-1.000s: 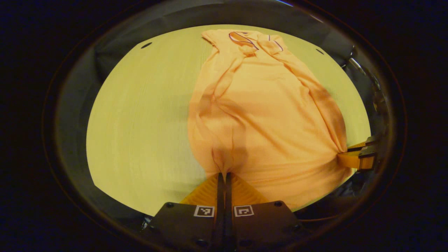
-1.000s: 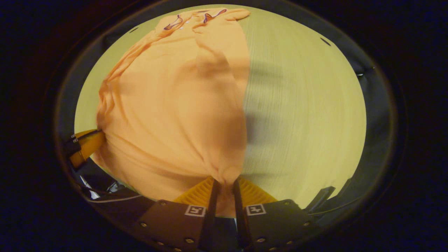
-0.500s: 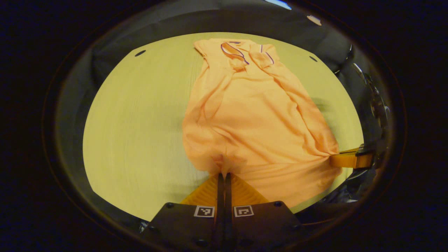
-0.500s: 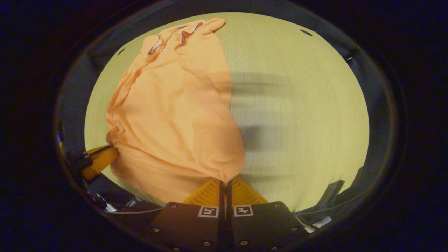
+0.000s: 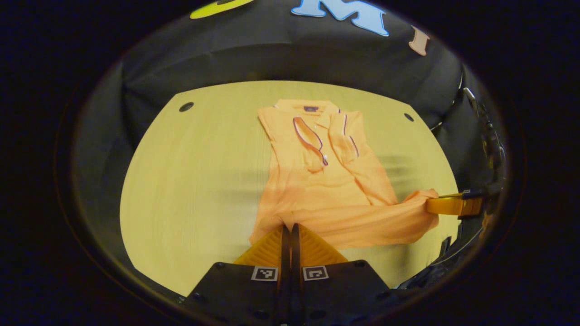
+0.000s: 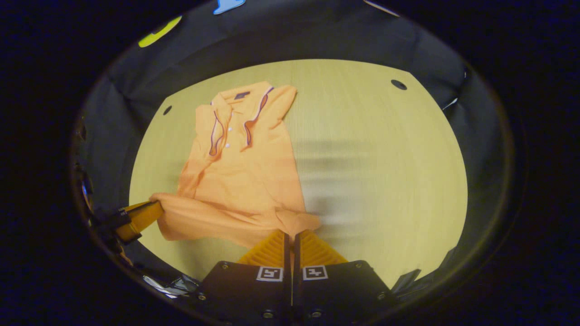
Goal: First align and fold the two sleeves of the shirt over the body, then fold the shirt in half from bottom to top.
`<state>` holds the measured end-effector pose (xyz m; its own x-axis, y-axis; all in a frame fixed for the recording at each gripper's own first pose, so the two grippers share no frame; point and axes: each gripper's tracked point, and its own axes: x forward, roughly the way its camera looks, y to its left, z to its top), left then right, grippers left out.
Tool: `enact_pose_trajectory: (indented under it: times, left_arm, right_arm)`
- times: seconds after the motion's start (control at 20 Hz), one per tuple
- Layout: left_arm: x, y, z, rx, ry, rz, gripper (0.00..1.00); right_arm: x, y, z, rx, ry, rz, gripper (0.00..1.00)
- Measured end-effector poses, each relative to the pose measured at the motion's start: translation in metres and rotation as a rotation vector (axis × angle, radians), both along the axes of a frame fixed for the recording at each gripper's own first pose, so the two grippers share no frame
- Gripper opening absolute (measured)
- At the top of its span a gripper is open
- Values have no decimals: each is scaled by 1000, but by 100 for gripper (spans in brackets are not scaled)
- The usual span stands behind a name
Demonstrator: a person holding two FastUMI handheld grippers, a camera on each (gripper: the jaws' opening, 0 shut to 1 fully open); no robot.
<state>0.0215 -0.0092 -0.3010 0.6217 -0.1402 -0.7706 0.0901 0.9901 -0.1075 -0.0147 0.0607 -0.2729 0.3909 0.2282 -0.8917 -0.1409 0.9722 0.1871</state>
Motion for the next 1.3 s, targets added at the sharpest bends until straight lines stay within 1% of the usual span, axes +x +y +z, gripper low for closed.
enact_pose_trajectory:
  times: [0.25, 0.3, 0.5, 0.55, 0.6, 0.7, 0.8, 0.95, 1.15, 1.3]
  left_arm:
    - [76, 5, 41, -45, -99, 42, 6]
    - [92, 6, 47, -46, -118, 44, 7]
    - [146, 12, 73, -56, -187, 47, 5]
    - [162, 13, 73, -56, -203, 47, 7]
    - [178, 14, 75, -56, -219, 46, 5]
    - [208, 12, 76, -55, -249, 40, 5]
    - [239, 11, 75, -56, -277, 34, 6]
    - [283, 8, 71, -54, -325, 22, 5]
    - [328, 3, 60, -38, -376, 2, 6]
    - [353, 1, 47, -18, -405, -12, 5]
  right_arm:
    - [72, 9, 32, 50, -100, -24, 1]
    - [87, 12, 35, 59, -120, -29, 1]
    - [153, 22, 51, 104, -210, -59, 1]
    - [168, 22, 54, 116, -228, -68, 1]
    - [184, 27, 53, 127, -241, -77, 1]
    - [216, 32, 51, 142, -269, -88, 1]
    - [240, 34, 46, 150, -300, -96, 1]
    - [283, 37, 31, 166, -331, -106, 1]
    - [323, 38, 7, 175, -363, -106, 1]
    - [350, 39, -5, 172, -399, -92, 1]
